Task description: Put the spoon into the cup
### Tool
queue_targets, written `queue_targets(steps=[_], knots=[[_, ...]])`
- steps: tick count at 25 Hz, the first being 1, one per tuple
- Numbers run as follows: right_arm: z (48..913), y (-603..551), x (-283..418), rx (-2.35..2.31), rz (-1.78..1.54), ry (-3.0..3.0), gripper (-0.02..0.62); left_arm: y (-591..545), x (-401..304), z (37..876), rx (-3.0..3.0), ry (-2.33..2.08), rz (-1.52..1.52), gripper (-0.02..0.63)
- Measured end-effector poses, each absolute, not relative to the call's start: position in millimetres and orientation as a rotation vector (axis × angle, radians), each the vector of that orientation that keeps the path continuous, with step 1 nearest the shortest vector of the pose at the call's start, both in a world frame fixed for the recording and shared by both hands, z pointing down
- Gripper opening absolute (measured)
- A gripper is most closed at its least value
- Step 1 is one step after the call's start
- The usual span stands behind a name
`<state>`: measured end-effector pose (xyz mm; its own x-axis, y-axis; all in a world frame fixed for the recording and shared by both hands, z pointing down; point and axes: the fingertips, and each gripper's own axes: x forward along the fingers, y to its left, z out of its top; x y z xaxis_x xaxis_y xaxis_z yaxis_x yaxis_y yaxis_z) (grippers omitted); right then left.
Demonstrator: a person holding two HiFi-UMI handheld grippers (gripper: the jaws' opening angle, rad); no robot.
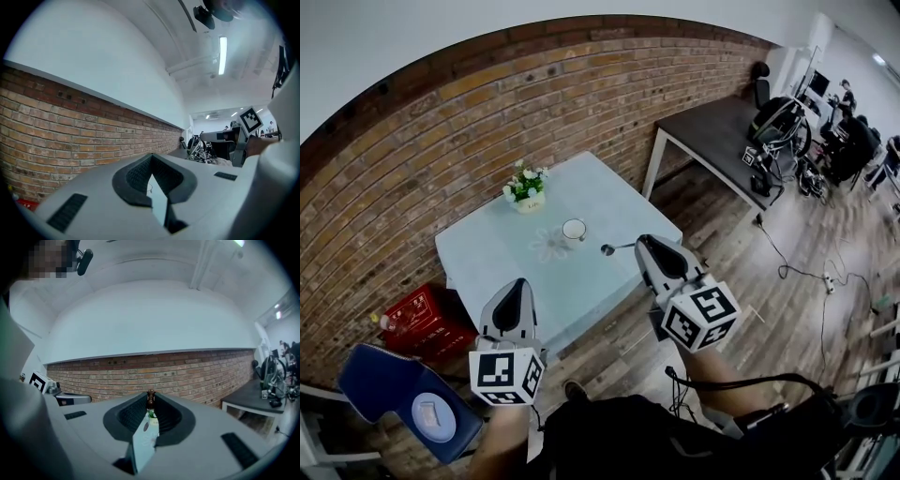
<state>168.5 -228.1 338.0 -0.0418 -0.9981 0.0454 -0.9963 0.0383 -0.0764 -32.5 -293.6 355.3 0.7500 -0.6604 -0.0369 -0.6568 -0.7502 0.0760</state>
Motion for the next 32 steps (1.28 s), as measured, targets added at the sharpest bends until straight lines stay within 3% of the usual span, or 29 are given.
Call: queue_targets(steps=[13, 32], knots=[[337, -288, 173, -2.161, -0.145, 2.252, 0.058, -347, -26, 363, 2.873, -1.064, -0.083, 0.009], [391, -410, 249, -1.992, -0.284, 2.383, 0.058, -411, 28, 392, 2.777, -1.279, 0.020, 0.009]])
